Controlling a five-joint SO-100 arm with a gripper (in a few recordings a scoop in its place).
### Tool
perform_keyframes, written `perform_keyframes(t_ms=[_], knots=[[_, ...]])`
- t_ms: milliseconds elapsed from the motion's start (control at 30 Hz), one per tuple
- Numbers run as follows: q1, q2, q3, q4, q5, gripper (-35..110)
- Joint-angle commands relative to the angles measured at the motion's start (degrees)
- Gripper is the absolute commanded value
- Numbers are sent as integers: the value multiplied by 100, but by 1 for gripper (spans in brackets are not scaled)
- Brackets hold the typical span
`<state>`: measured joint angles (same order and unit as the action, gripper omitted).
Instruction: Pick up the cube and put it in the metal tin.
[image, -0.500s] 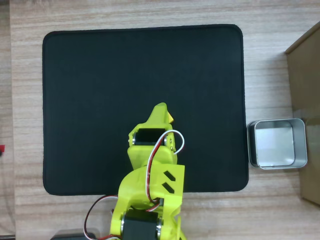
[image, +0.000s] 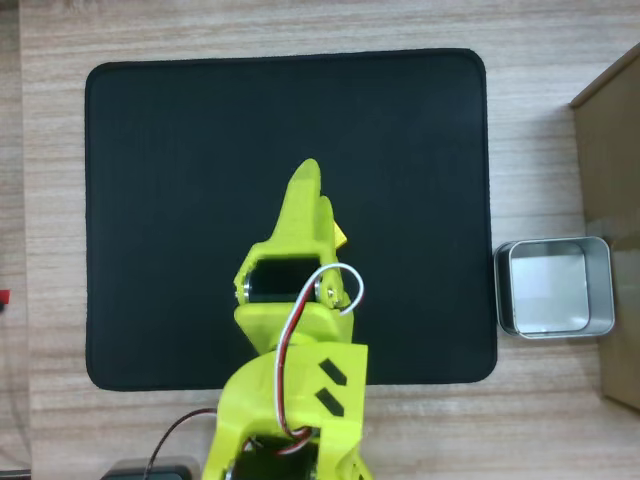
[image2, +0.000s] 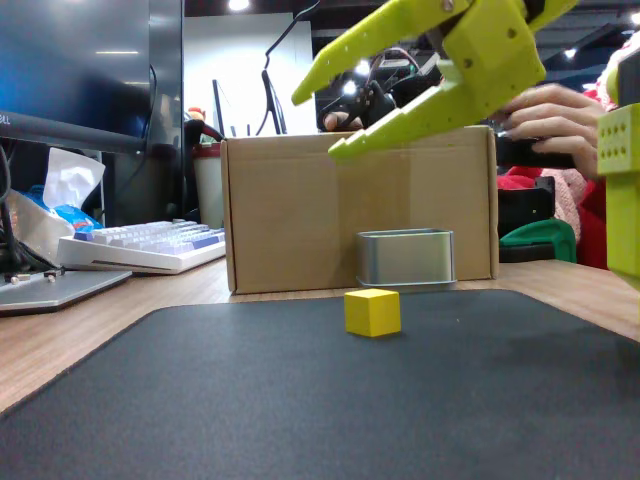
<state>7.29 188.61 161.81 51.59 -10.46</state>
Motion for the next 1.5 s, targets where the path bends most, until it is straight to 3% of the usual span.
perform_keyframes(t_ms=[0, 100, 467, 633, 867, 1467], knots=[[-97, -193, -475, 255, -378, 15], [-141, -650, -1046, 659, -1608, 16], [-44, -4526, -2918, 1459, -2549, 33], [-53, -5757, -3296, 1644, -2839, 32], [343, -6662, -3366, 1854, -3296, 32], [624, -7778, -2918, 914, -3964, 23]])
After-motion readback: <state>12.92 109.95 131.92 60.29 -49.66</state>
